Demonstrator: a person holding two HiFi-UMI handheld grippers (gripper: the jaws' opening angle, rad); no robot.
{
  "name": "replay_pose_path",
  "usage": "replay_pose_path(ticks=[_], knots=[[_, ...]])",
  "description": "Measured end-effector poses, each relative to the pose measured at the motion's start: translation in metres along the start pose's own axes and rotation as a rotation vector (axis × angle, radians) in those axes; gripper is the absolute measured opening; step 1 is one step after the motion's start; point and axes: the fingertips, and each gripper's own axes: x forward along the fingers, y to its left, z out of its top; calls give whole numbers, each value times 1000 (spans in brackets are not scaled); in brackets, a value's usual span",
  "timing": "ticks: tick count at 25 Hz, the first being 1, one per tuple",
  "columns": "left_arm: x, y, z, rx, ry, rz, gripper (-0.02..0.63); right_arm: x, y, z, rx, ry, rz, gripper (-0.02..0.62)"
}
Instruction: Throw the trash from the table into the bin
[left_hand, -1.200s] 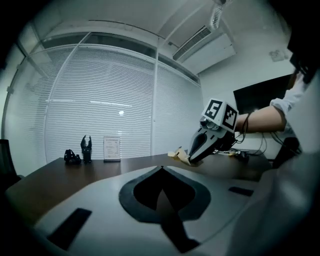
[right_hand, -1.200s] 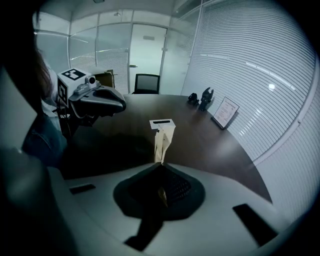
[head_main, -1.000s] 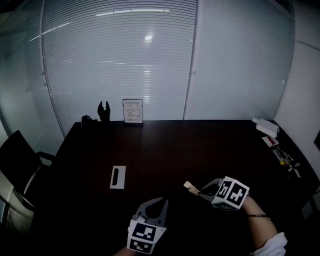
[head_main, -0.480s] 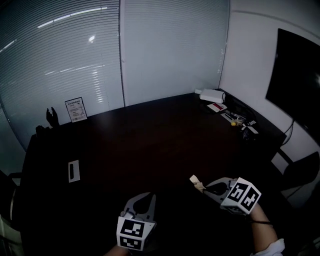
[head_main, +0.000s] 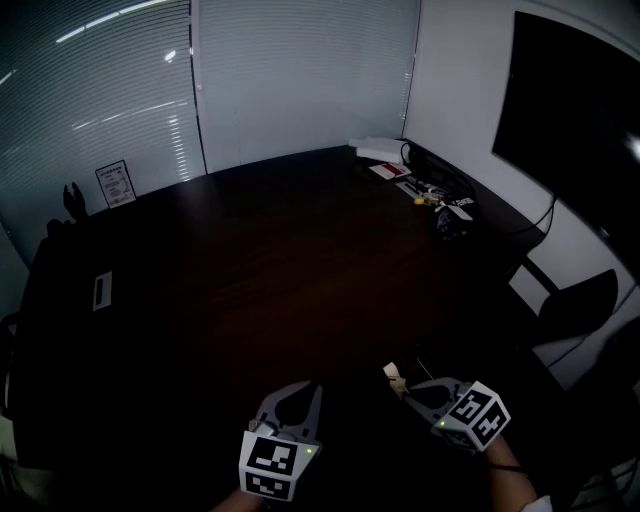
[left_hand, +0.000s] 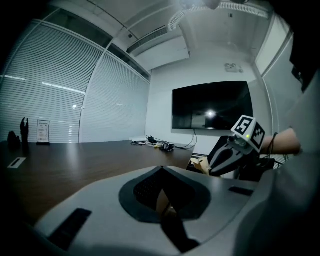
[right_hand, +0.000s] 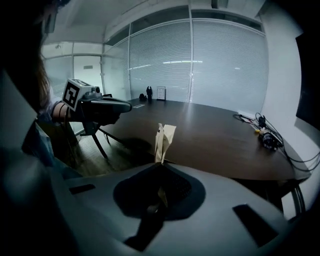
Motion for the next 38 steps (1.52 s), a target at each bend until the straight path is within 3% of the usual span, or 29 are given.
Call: replay_pose_path(ticks=[8,14,20,24,31,35,38], knots=[[1,-73,-76,-32,37,11,-2,35,-3,-141,175,33,-26,9],[19,-69,-133,-35,75,21,-2,107,-21,-216,315,58,-75,9],[44,-56,-193,-48,100,26,-2,175,-41,-273,411,110,-70,9],[56,-51,-209,-50,106,29,-2,197,-45,-295,454,136,-44,16],[59,-46,-212,-39,101,33,-2,210,-52,-303,458,146,-56,88],[59,-49,-210,-44,104,26,-2,209,-56,-301,466,158,-60,217],[56,-48,-204,-47,101,24,-2,203,-55,-296,492,142,-73,222]])
